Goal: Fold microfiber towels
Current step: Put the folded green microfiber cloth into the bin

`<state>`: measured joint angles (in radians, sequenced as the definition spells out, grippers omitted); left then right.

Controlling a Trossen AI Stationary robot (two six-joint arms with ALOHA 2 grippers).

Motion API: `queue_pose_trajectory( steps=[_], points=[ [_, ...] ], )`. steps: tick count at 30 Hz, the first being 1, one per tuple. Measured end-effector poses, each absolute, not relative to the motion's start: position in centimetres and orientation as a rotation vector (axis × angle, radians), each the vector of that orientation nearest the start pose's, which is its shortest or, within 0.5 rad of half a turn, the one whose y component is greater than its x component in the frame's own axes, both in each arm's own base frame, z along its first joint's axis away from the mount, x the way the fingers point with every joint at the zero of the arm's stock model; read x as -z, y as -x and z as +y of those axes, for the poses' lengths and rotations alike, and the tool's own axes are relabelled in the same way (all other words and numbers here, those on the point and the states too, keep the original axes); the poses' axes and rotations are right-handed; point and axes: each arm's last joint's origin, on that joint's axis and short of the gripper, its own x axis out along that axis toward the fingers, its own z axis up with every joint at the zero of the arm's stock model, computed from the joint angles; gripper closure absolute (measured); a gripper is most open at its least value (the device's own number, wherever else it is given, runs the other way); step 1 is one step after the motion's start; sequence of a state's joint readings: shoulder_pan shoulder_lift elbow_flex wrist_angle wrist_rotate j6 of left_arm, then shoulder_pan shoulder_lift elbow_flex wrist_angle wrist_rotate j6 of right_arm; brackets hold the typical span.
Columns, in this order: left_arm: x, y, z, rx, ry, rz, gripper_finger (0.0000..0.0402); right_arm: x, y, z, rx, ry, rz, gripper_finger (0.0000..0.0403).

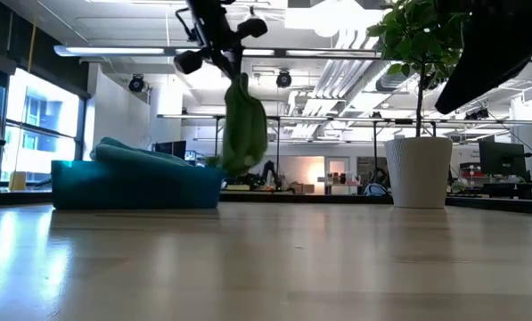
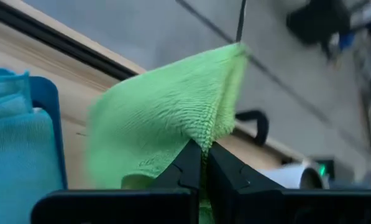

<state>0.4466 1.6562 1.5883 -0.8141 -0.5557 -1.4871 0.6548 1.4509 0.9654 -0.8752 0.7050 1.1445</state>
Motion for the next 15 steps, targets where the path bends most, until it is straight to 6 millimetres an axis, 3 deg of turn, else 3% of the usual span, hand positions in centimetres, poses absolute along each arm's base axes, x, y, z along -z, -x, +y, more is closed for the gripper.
queue_pose_trajectory(
  steps=[4, 9, 12, 15],
  points=[
    [-33.9, -31.3, 15.3, -1.458, 1.212, -0.060, 0.0397, -21.6, -20.9, 14.2, 0.573, -0.183, 0.843, 0.0300],
    [-33.5, -31.0, 14.5, -1.516, 1.249, -0.060, 0.0397, -21.6, -20.7, 14.6, 0.553, -0.177, 0.842, 0.0300],
    [-33.8, -31.5, 14.4, -1.480, 1.285, -0.131, 0.0397, -21.6, -20.7, 14.6, 0.551, -0.176, 0.842, 0.0300],
    [-34.2, -32.2, 14.4, -1.429, 1.213, -0.150, 0.0397, -21.6, -20.7, 14.6, 0.550, -0.178, 0.841, 0.0300]
  ],
)
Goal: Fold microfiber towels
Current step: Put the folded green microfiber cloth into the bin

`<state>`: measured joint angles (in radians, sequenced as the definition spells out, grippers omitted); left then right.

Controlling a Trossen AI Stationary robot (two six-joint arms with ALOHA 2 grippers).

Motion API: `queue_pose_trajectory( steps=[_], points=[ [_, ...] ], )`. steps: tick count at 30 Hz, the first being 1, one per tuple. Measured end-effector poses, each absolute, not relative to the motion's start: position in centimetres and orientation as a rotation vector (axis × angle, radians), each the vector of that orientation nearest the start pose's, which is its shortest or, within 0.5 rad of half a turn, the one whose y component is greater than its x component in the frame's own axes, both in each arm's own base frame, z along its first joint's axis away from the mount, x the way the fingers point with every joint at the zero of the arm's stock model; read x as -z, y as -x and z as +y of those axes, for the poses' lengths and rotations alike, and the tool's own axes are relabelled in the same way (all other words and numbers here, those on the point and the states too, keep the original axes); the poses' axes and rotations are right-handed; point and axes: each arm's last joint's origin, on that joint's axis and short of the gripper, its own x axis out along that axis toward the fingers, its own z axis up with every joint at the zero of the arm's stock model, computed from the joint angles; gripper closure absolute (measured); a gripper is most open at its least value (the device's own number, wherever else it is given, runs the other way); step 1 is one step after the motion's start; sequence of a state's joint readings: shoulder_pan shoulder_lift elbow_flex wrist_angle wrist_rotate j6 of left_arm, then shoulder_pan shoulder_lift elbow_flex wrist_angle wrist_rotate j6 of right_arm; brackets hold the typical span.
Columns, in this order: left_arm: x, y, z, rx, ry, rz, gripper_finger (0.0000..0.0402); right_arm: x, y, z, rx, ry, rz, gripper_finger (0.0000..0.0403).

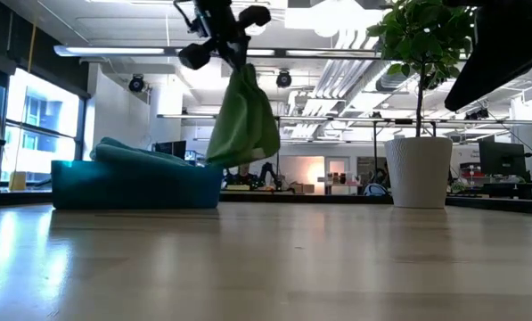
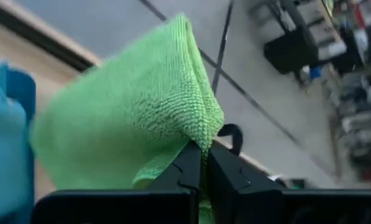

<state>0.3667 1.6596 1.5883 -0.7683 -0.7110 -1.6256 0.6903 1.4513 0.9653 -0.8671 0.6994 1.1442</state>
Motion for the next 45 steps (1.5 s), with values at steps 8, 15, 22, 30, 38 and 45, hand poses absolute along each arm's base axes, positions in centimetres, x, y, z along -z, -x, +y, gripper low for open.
queue_pose_trajectory(
  steps=[8, 15, 22, 30, 38, 45],
  points=[
    [-33.2, -28.2, 13.2, -1.692, 0.972, 0.220, 0.0397, -21.7, -20.8, 14.8, 0.534, -0.205, 0.837, 0.0300],
    [-32.4, -25.9, 10.6, -1.815, 0.733, 0.506, 0.0397, -21.7, -20.8, 14.8, 0.527, -0.181, 0.838, 0.0300],
    [-30.5, -25.5, 9.5, -1.822, 0.778, 0.582, 0.0397, -21.7, -21.1, 14.7, 0.520, -0.165, 0.838, 0.0300],
    [-31.9, -27.7, 10.3, -1.672, 0.935, 0.184, 0.0397, -21.8, -21.2, 14.8, 0.511, -0.185, 0.823, 0.0300],
    [-34.7, -31.0, 13.0, -1.410, 0.913, -0.142, 0.0397, -21.8, -21.4, 15.1, 0.493, -0.223, 0.813, 0.0300],
    [-32.6, -28.6, 13.3, -1.557, 0.799, 0.187, 0.0397, -21.9, -21.6, 15.2, 0.483, -0.241, 0.800, 0.0300]
  ],
)
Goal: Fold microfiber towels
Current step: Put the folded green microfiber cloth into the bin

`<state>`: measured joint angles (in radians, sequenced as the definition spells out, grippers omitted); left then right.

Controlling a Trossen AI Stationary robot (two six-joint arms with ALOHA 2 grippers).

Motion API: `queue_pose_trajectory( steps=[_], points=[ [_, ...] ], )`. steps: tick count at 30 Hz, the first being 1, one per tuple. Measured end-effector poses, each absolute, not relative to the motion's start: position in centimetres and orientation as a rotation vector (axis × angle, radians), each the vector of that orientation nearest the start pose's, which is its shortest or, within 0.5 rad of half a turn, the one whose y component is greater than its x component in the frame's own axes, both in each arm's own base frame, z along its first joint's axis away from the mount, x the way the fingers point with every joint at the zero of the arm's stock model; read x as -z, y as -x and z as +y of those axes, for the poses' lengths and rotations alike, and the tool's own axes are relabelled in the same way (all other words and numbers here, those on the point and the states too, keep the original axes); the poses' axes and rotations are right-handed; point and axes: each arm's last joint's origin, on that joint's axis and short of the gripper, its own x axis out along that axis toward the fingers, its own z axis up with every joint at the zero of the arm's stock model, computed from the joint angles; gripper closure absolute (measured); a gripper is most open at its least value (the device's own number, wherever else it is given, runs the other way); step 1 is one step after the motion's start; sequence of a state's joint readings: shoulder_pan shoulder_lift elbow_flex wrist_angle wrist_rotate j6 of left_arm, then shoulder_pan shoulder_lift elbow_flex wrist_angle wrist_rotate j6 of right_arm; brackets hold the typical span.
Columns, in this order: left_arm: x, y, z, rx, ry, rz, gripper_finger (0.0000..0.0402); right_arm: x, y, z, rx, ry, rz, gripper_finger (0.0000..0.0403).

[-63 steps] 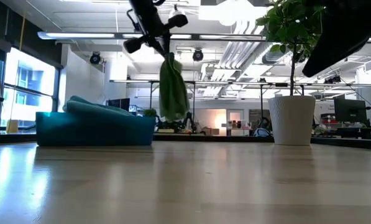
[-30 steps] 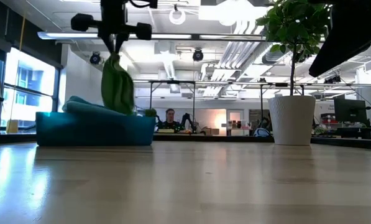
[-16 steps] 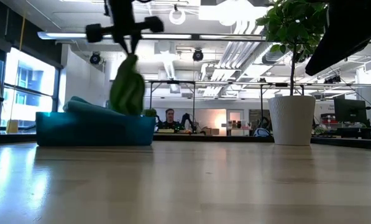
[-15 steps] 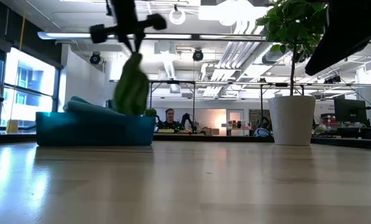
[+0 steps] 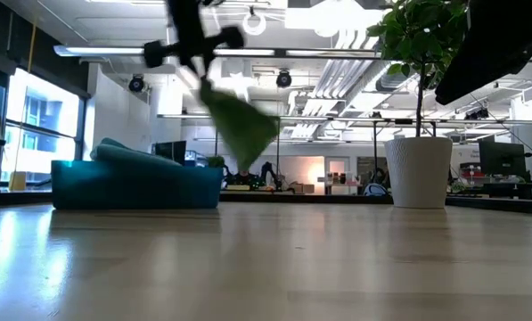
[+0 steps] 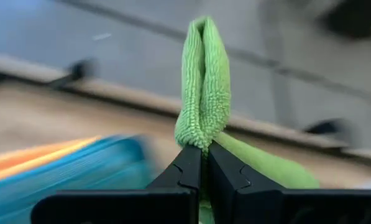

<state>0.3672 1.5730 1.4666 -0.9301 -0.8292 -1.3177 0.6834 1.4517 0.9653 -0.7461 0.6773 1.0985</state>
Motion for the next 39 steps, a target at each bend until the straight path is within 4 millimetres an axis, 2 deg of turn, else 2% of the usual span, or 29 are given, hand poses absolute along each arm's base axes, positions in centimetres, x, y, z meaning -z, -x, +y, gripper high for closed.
queue_pose_trajectory(
  steps=[4, 9, 15, 23, 30, 34, 39],
  points=[
    [-28.1, -26.4, 11.6, -1.760, 0.849, 0.390, 0.0397, -21.9, -21.6, 15.2, 0.472, -0.221, 0.803, 0.0300],
    [-24.0, -25.2, 9.0, -1.806, 0.860, 0.526, 0.0397, -21.9, -21.7, 15.1, 0.456, -0.174, 0.814, 0.0300],
    [-21.1, -24.2, 6.2, -1.855, 0.904, 0.485, 0.0397, -21.9, -21.9, 14.7, 0.465, -0.176, 0.820, 0.0300],
    [-21.3, -22.7, 4.4, -1.939, 0.810, 0.512, 0.0397, -21.8, -21.9, 14.8, 0.447, -0.194, 0.845, 0.0300],
    [-21.5, -22.4, 3.1, -1.913, 0.747, 0.609, 0.0396, -21.9, -22.0, 14.9, 0.445, -0.207, 0.836, 0.0300],
    [-21.3, -22.5, 2.7, -1.819, 0.693, 0.802, 0.0384, -21.9, -22.0, 14.9, 0.440, -0.211, 0.844, 0.0299],
    [-21.3, -22.0, 3.0, -1.819, 0.728, 1.015, 0.0334, -21.8, -22.2, 14.6, 0.440, -0.255, 0.873, 0.0299]
  ],
)
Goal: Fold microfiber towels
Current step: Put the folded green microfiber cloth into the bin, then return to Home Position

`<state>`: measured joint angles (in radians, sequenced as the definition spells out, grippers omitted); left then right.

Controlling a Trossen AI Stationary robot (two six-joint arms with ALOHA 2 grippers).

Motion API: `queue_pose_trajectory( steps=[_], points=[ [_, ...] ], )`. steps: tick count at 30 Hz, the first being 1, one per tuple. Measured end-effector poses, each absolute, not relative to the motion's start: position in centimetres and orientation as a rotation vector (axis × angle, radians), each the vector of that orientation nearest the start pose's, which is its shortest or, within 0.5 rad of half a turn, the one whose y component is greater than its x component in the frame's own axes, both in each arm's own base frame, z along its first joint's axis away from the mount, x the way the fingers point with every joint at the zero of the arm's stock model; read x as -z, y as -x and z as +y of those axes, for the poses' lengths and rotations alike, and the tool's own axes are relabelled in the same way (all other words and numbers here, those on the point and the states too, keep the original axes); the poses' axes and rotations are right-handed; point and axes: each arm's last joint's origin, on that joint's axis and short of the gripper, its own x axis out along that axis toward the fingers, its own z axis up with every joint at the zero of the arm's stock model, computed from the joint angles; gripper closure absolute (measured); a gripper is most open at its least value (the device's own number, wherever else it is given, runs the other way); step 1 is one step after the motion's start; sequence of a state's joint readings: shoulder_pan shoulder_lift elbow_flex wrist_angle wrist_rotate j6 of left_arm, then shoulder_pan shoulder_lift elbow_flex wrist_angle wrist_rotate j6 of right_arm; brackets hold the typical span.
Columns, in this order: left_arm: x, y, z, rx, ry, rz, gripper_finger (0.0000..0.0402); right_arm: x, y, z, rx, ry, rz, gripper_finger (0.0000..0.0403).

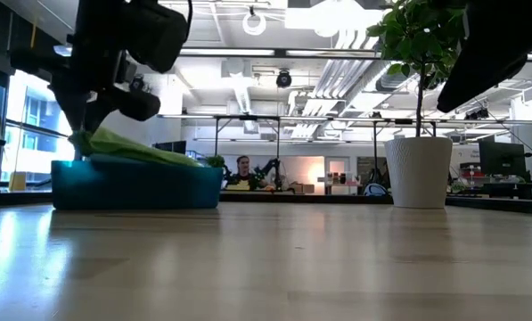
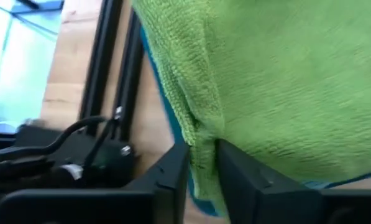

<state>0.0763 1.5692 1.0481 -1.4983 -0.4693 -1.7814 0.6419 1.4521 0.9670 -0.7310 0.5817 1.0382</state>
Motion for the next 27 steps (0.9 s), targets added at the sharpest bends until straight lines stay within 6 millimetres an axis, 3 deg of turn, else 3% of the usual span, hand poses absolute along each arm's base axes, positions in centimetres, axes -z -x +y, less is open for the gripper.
queue_pose_trajectory(
  steps=[4, 8, 14, 20, 27],
  points=[
    [-21.4, -21.7, 3.4, -1.761, 0.739, 1.156, 0.0288, -21.8, -22.3, 14.4, 0.427, -0.268, 0.900, 0.0299],
    [-22.1, -21.9, 3.5, -1.594, 0.696, 1.291, 0.0255, -21.9, -22.3, 14.4, 0.425, -0.274, 0.904, 0.0299],
    [-26.3, -23.3, 3.4, -1.146, 0.549, 1.366, 0.0246, -23.8, -21.4, 13.5, 0.388, -0.276, 0.872, 0.0299],
    [-32.6, -22.6, 2.2, -0.730, 0.542, 1.151, 0.0250, -26.4, -19.5, 10.6, 0.451, -0.259, 0.817, 0.0299],
    [-38.8, -17.0, 0.3, -0.499, 0.565, 0.734, 0.0251, -28.5, -17.3, 7.3, 0.531, -0.240, 0.788, 0.0299]
  ],
)
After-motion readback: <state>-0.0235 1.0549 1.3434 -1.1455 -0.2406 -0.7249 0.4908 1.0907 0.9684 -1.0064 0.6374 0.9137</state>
